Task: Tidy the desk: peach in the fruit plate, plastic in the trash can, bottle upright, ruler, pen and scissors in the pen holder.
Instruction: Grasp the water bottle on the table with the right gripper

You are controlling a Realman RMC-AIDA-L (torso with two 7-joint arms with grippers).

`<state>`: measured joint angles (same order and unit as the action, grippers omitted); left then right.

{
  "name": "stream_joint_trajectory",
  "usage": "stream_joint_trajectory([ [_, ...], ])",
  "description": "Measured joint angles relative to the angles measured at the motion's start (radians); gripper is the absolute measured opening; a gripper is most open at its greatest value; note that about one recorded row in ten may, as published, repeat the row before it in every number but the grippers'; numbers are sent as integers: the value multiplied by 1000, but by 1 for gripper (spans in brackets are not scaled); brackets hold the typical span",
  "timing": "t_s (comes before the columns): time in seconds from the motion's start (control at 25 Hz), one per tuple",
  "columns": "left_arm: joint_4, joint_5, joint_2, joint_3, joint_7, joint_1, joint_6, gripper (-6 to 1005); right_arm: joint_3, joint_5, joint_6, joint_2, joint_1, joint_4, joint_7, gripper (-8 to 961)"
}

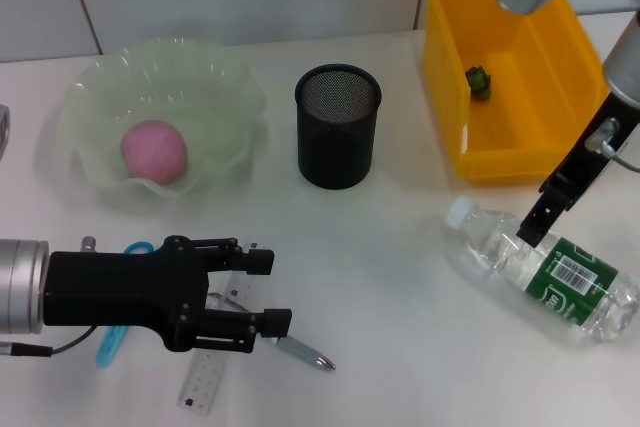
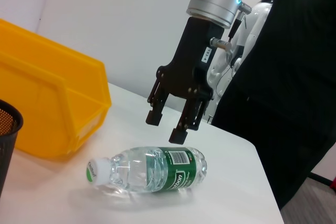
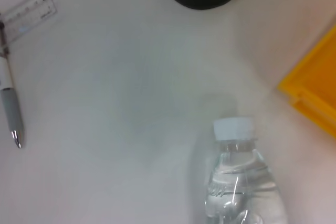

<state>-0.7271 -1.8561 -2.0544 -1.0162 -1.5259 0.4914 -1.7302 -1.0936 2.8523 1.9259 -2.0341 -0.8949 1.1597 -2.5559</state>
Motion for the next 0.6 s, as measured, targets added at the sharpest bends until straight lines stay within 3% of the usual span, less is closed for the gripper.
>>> stream_joint_trajectory([
  [0.6, 0, 0, -3, -1, 2, -4, 0, 809, -23, 14, -89, -10, -2, -87, 21, 727],
])
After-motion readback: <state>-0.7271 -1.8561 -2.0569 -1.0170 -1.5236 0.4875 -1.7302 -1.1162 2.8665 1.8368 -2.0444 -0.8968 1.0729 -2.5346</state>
